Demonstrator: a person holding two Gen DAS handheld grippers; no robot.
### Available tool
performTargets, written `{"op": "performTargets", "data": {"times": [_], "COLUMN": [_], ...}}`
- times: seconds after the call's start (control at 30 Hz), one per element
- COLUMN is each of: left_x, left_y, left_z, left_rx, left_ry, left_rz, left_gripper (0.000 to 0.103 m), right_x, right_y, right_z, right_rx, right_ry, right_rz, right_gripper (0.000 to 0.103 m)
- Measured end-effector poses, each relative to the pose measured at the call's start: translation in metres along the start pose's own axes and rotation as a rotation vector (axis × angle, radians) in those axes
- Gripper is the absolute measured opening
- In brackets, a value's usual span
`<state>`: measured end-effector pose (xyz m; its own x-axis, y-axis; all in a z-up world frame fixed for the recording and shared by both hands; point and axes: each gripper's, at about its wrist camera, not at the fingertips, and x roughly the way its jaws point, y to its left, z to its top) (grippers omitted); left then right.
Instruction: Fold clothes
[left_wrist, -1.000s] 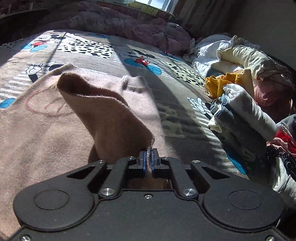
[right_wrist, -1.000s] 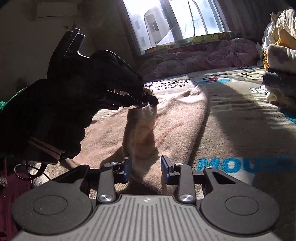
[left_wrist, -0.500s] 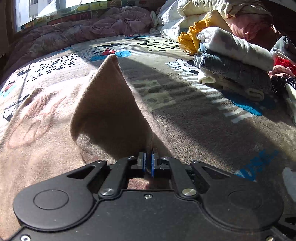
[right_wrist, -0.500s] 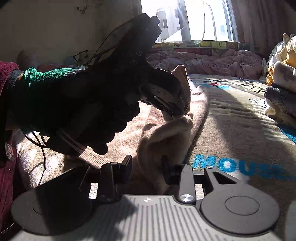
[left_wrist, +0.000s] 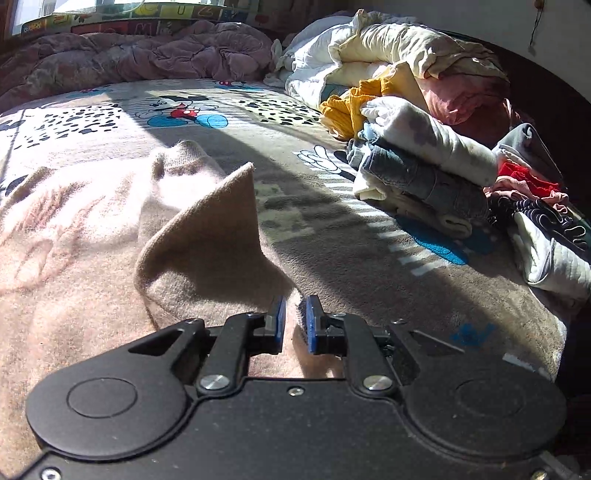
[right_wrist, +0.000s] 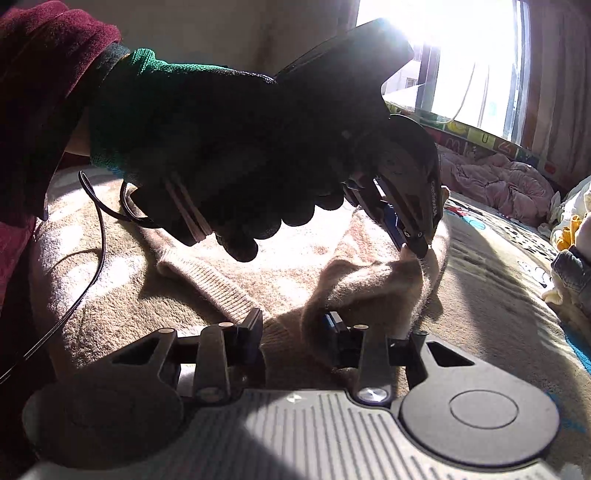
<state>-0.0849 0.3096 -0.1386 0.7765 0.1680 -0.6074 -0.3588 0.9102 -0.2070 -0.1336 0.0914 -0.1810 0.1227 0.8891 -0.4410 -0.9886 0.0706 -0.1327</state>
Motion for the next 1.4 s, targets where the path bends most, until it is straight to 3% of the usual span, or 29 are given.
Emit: {"op": "performTargets", "data": {"times": [0.1, 0.2, 0.27, 0.37, 0.5, 0.53, 0.57, 0.6, 0.63, 0.7, 0.8, 0.87, 0.9, 1.0, 1.07, 1.27, 1.4], "left_x": [0.007, 0.026, 0.041, 0.073, 0.059, 0.05, 0.046, 0.044, 0.043, 0.05, 0.068, 0.08, 0.085, 0.078, 0.071, 0.077, 0.094], "left_y": [0.012, 0.02, 0.022, 0.022, 0.024, 0.024, 0.025, 0.029, 0.033, 0.044, 0.06, 0.068, 0.071, 0.085, 0.097, 0.108, 0.099], "left_z": [0.004, 0.013, 0.021, 0.024, 0.045, 0.049, 0.054, 0.058, 0.061, 0.069, 0.073, 0.07, 0.068, 0.064, 0.062, 0.064, 0.061], "left_rx": [0.016, 0.056, 0.074, 0.114, 0.111, 0.132, 0.143, 0.15, 0.156, 0.144, 0.096, 0.067, 0.057, -0.051, -0.137, -0.236, -0.149], "left_ry": [0.009, 0.014, 0.021, 0.104, 0.069, 0.04, 0.03, 0.025, 0.02, 0.044, 0.105, 0.152, 0.167, 0.127, 0.087, 0.036, 0.104], "left_rz": [0.105, 0.16, 0.166, 0.172, 0.126, 0.103, 0.098, 0.1, 0.103, 0.11, 0.072, 0.057, 0.049, -0.031, -0.104, -0.204, -0.089], "left_gripper": [0.009, 0.009, 0.009, 0.009, 0.011, 0.018, 0.034, 0.043, 0.048, 0.048, 0.038, 0.012, 0.007, 0.005, 0.004, 0.004, 0.005], "right_x": [0.0, 0.0, 0.003, 0.006, 0.007, 0.004, 0.0, -0.003, -0.007, -0.013, -0.007, 0.001, 0.005, 0.019, 0.024, 0.016, 0.011], "right_y": [0.002, 0.01, 0.015, 0.021, 0.023, 0.017, 0.011, 0.004, -0.002, -0.015, -0.039, -0.053, -0.06, -0.078, -0.085, -0.081, -0.086], "right_z": [-0.002, -0.005, -0.005, -0.007, -0.008, -0.006, -0.005, -0.004, -0.003, -0.002, -0.004, -0.007, -0.009, -0.016, -0.022, -0.029, -0.036], "right_rx": [-0.011, -0.031, -0.059, -0.089, -0.082, -0.026, 0.03, 0.086, 0.142, 0.242, 0.433, 0.553, 0.613, 0.759, 0.821, 0.843, 0.897], "right_ry": [-0.002, 0.0, 0.008, 0.019, 0.018, 0.007, -0.003, -0.014, -0.024, -0.052, -0.08, -0.094, -0.101, -0.111, -0.104, -0.128, -0.139], "right_rz": [0.004, -0.005, -0.008, -0.011, -0.006, 0.005, 0.016, 0.028, 0.039, 0.036, 0.023, 0.013, 0.01, 0.032, 0.059, 0.054, 0.034], "right_gripper": [0.04, 0.041, 0.041, 0.045, 0.051, 0.05, 0.05, 0.05, 0.048, 0.049, 0.049, 0.049, 0.049, 0.043, 0.012, 0.011, 0.01]}}
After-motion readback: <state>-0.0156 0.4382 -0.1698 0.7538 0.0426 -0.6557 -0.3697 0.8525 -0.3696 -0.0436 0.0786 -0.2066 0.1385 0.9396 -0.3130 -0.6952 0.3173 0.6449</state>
